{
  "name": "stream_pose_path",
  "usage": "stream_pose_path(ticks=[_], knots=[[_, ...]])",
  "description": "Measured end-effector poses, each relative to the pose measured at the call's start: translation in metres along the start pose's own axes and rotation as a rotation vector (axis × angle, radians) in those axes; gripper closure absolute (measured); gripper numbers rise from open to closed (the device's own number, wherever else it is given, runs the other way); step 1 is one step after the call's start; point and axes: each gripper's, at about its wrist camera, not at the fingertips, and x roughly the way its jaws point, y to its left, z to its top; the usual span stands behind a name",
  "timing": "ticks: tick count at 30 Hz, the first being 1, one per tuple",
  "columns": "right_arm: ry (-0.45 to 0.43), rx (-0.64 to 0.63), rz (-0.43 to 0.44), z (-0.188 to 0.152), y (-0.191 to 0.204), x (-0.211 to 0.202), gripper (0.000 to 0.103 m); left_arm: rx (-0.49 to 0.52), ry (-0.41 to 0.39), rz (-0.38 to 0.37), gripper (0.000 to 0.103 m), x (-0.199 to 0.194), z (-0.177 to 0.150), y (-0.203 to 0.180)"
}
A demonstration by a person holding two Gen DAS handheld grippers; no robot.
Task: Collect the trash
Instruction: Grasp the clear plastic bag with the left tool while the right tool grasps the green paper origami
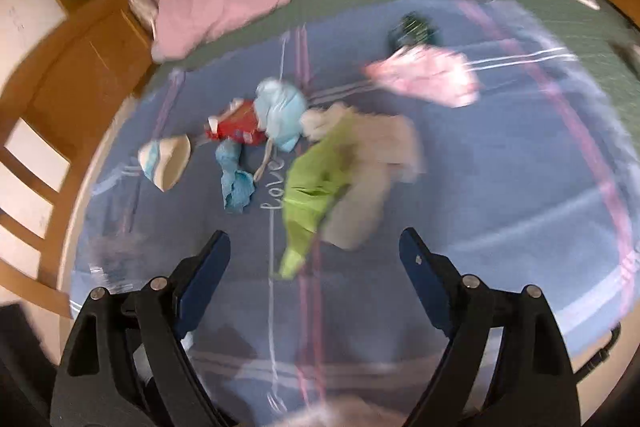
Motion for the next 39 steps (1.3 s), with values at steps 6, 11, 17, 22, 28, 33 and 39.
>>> stream_pose_path(ticks=[6, 11, 17, 22, 28, 33, 39], knots=[[0.172, -0.021, -0.076, -0.004, 0.023, 0.072, 0.083, 0.045, 0.060, 0.095, 0.084, 0.018, -0.005, -0.005], [0.181, -0.064, -0.014, -0.026, 0.021, 0.041, 0.093, 0.005, 0.068, 0.097, 0.083, 0.022, -0.001, 0.000], [0.278, -0.191, 0.013, -0.054, -0.001, 0.001, 0.060, -0.048, 0.079, 0.120, 0.077, 0.026, -0.003, 0.012], [0.180, -0.035, 0.081, -0.043, -0.025, -0.016, 0.034, -0.145, 0.062, 0.149, 0.047, 0.023, -0.004, 0.025], [0.084, 0.025, 0.141, -0.026, -0.007, -0.006, 0.049, -0.228, 0.048, 0.190, 0.033, 0.022, -0.002, 0.039], [0.162, 0.031, 0.020, -0.015, 0.012, 0.041, 0.054, -0.264, 0.038, 0.220, 0.023, 0.022, -0.002, 0.045], [0.183, 0.006, -0.001, -0.028, 0.019, 0.049, 0.072, -0.268, 0.104, 0.221, 0.019, 0.034, -0.005, 0.048]])
